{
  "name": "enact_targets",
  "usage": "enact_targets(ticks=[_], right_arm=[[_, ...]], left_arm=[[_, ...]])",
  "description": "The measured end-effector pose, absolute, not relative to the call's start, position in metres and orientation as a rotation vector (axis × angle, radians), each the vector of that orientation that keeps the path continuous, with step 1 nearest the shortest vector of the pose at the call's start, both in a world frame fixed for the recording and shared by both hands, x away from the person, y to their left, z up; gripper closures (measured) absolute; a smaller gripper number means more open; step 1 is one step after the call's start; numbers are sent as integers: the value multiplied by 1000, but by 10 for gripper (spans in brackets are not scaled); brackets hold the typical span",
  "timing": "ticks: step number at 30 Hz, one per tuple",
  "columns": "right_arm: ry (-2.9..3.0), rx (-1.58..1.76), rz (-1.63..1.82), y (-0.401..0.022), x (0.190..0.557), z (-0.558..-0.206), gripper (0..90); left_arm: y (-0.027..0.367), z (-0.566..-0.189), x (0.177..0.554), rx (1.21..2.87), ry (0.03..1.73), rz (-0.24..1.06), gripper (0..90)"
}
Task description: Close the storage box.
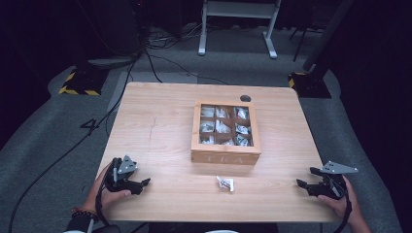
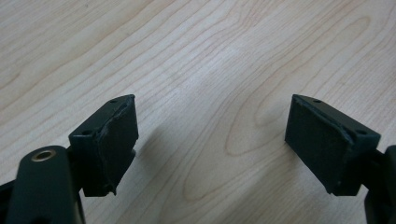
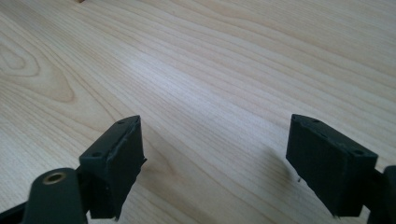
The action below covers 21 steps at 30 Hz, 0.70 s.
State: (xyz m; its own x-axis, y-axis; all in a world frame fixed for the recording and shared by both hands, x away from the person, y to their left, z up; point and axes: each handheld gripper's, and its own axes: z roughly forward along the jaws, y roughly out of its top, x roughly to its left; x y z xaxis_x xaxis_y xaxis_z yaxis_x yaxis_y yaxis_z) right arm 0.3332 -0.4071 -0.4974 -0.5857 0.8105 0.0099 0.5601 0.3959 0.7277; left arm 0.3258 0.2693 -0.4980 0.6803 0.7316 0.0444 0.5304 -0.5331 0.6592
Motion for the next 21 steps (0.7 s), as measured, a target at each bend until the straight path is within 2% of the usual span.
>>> enact_targets(ticks=[6, 21], right_arm=[[2278, 1228, 1030, -414, 330, -502, 196], [2268, 1205, 1003, -412, 328, -504, 195]], left_arm=[[281, -503, 326, 2210, 1002, 375, 170], [283, -504, 324, 2196, 1006, 386, 166]])
